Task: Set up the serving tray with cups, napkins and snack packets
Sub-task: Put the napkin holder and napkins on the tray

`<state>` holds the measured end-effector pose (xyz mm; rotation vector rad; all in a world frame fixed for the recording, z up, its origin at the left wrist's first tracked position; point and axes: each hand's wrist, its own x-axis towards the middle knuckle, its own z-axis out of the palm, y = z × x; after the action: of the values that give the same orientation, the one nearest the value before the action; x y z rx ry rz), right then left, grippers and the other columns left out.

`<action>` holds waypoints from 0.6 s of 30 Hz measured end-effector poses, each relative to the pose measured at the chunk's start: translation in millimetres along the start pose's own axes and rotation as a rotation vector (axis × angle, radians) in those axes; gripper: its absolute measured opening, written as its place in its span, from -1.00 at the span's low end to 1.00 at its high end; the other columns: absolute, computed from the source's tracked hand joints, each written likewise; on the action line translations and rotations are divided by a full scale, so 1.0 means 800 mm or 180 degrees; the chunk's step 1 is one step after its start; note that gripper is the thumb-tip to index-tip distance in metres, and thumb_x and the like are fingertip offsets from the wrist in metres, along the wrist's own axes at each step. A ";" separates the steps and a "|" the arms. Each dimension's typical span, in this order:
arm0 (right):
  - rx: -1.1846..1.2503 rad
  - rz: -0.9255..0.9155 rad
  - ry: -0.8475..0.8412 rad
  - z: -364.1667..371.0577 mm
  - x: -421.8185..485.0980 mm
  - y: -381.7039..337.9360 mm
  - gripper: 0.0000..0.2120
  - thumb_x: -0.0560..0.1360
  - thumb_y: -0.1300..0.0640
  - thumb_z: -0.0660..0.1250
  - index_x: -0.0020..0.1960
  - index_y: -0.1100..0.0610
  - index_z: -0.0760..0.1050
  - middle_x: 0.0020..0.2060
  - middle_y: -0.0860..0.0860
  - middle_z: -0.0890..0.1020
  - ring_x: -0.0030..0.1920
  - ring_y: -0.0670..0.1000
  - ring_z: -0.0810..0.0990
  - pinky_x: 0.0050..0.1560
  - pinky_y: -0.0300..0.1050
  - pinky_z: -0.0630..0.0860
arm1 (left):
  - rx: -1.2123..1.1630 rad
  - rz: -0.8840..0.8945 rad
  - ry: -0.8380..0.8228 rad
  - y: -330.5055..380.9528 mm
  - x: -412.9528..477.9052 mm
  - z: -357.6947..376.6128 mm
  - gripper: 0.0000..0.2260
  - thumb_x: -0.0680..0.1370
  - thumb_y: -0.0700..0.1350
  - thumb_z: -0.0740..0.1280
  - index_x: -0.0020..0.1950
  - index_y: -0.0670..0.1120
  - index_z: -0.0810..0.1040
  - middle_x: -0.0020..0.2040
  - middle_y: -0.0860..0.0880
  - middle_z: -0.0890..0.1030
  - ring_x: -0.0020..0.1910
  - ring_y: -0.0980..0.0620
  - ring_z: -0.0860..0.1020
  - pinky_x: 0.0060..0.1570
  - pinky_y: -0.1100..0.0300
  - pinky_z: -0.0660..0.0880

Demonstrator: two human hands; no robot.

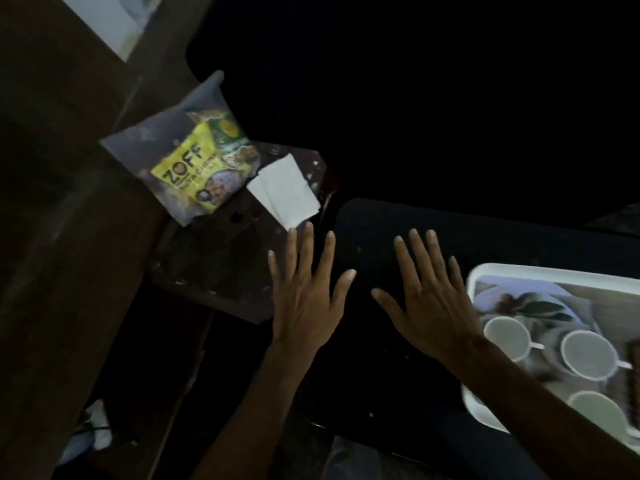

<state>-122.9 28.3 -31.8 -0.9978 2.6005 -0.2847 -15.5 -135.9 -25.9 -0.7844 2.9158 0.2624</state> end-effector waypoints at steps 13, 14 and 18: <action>0.0996 0.0402 -0.0093 0.033 0.164 -0.142 -0.27 0.57 -0.16 0.23 0.57 0.17 0.06 0.51 0.16 0.24 0.50 0.19 0.18 0.38 0.14 0.33 | -0.0324 -0.0044 -0.0521 -0.125 0.088 0.015 -0.47 0.70 0.20 -0.05 0.63 0.01 0.19 0.66 -0.06 0.15 0.66 -0.11 0.01 0.57 -0.31 -0.05; 0.1238 0.0584 -0.0067 0.036 0.173 -0.146 -0.31 0.57 -0.11 0.26 0.55 0.20 0.11 0.47 0.19 0.29 0.46 0.22 0.25 0.35 0.12 0.35 | -0.0351 -0.0053 -0.0570 -0.128 0.088 0.018 -0.47 0.70 0.19 -0.05 0.63 0.01 0.19 0.67 -0.05 0.14 0.66 -0.10 0.00 0.57 -0.30 -0.07; 0.1966 0.1146 -0.0020 0.045 0.205 -0.155 -0.47 0.57 -0.02 0.32 0.41 0.26 0.33 0.29 0.20 0.52 0.26 0.18 0.52 0.11 -0.14 0.43 | -0.0446 -0.0009 -0.0586 -0.134 0.083 0.028 -0.48 0.71 0.17 -0.06 0.63 0.00 0.19 0.68 -0.04 0.11 0.67 -0.08 -0.02 0.57 -0.27 -0.12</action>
<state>-147.7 -176.4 -67.2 -0.3117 2.3751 -0.9076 -17.2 -255.2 -72.4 -0.7397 2.7462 0.5148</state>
